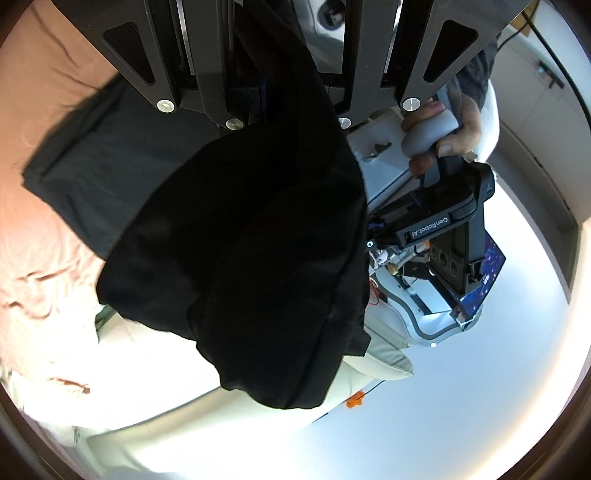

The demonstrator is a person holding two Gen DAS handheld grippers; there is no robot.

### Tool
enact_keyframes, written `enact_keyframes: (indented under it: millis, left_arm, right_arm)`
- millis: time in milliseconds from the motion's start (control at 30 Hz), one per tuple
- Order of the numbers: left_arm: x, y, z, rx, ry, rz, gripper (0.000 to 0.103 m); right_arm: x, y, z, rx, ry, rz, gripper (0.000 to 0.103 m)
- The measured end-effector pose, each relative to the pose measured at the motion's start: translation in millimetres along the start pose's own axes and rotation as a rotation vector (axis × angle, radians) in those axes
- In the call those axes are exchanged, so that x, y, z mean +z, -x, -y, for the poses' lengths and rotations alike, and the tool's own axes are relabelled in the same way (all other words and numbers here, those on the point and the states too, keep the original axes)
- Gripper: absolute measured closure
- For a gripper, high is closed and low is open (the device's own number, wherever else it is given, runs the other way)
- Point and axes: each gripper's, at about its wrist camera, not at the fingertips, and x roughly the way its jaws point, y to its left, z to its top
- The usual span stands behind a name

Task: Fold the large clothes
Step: 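Carry the folded shirt to the bed corner by the headboard and lower it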

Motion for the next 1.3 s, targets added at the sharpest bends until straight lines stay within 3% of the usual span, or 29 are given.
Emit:
enact_keyframes:
  millis: [300,500,667,733,833,867,1033,1067,1133,1200,1300]
  left_arm:
    - [18,-112,0,0.048,-0.027,-0.106,0.081]
    - [10,-175,-5,0.146,-0.014,-0.162,0.080]
    - [-5,-171,-24,0.182,0.041,-0.132,0.078]
    - [-13,-163,-28,0.170,0.069,-0.136,0.078]
    - [-32,-150,-34,0.182,0.081,-0.140,0.075]
    - [-39,-145,-35,0.185,0.085,-0.138,0.074]
    - [-78,-126,-47,0.222,0.137,-0.149,0.073]
    - [-88,-120,-51,0.228,0.164,-0.151,0.068]
    - [-102,-111,-57,0.234,0.220,-0.144,0.047]
    - [-116,-99,-63,0.251,0.269,-0.117,0.016]
    - [-135,-89,-63,0.277,0.306,-0.099,0.010]
  right_arm:
    - [-1,-27,95,0.014,-0.113,0.016,0.087]
    - [-7,-38,169,-0.008,-0.206,0.008,0.087]
    - [-22,-46,214,-0.030,-0.257,-0.006,0.087]
    - [-28,-55,234,-0.089,-0.282,-0.028,0.087]
    - [-45,-58,267,-0.223,-0.365,-0.084,0.077]
    - [-51,-55,273,-0.232,-0.378,-0.090,0.075]
    - [-57,-34,255,-0.306,-0.301,-0.076,0.066]
    - [-58,-29,252,-0.318,-0.293,-0.076,0.065]
    - [-59,-18,252,-0.344,-0.276,-0.079,0.060]
    - [-56,-11,246,-0.349,-0.238,-0.073,0.044]
    - [-46,-24,229,-0.309,-0.213,-0.085,0.027]
